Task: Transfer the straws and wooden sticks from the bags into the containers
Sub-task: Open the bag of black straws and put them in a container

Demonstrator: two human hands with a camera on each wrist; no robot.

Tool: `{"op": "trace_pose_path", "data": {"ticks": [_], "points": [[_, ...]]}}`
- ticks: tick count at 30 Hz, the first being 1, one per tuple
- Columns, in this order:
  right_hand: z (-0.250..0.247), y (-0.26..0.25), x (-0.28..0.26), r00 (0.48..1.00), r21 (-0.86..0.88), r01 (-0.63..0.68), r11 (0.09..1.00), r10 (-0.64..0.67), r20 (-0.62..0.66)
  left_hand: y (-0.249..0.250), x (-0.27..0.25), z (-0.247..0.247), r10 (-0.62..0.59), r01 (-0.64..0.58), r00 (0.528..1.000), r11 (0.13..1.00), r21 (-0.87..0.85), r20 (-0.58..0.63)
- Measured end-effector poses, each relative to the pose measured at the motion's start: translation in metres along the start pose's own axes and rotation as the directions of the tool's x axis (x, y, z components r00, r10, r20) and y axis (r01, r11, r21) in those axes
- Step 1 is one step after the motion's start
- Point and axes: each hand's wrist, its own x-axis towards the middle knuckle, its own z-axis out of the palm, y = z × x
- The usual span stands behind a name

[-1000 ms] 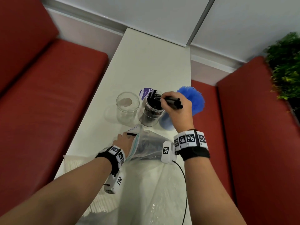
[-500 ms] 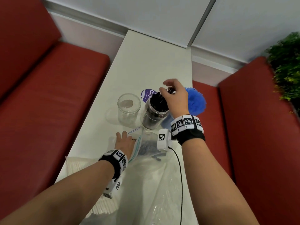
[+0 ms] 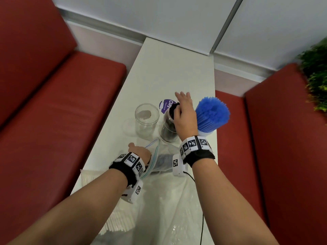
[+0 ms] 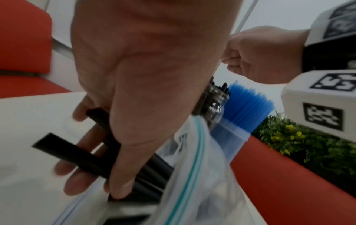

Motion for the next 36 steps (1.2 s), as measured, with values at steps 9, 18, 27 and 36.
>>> {"op": "trace_pose_path", "data": {"ticks": [9, 18, 27, 36], "points": [[0.020, -0.035, -0.076, 0.720, -0.119, -0.033, 0.992, 0.107, 0.685, -0.021, -0.070, -0.073, -0.003, 0.001, 0.995, 1.000, -0.022, -0.099], [0.020, -0.070, -0.095, 0.892, 0.104, -0.160, 0.982, 0.099, 0.441, -0.014, -0.143, -0.126, 0.033, 0.010, 0.938, 0.993, 0.121, -0.344], [-0.003, -0.101, -0.092, 0.974, 0.453, -0.164, 0.876, 0.069, 0.218, -0.005, -0.164, -0.160, 0.162, -0.322, 0.621, 0.945, -0.062, -0.767], [-0.071, -0.120, -0.081, 0.987, 0.642, -0.153, 0.751, 0.085, 0.137, -0.009, -0.149, -0.140, -0.337, -0.753, 0.640, -0.098, -0.650, -0.690]]}}
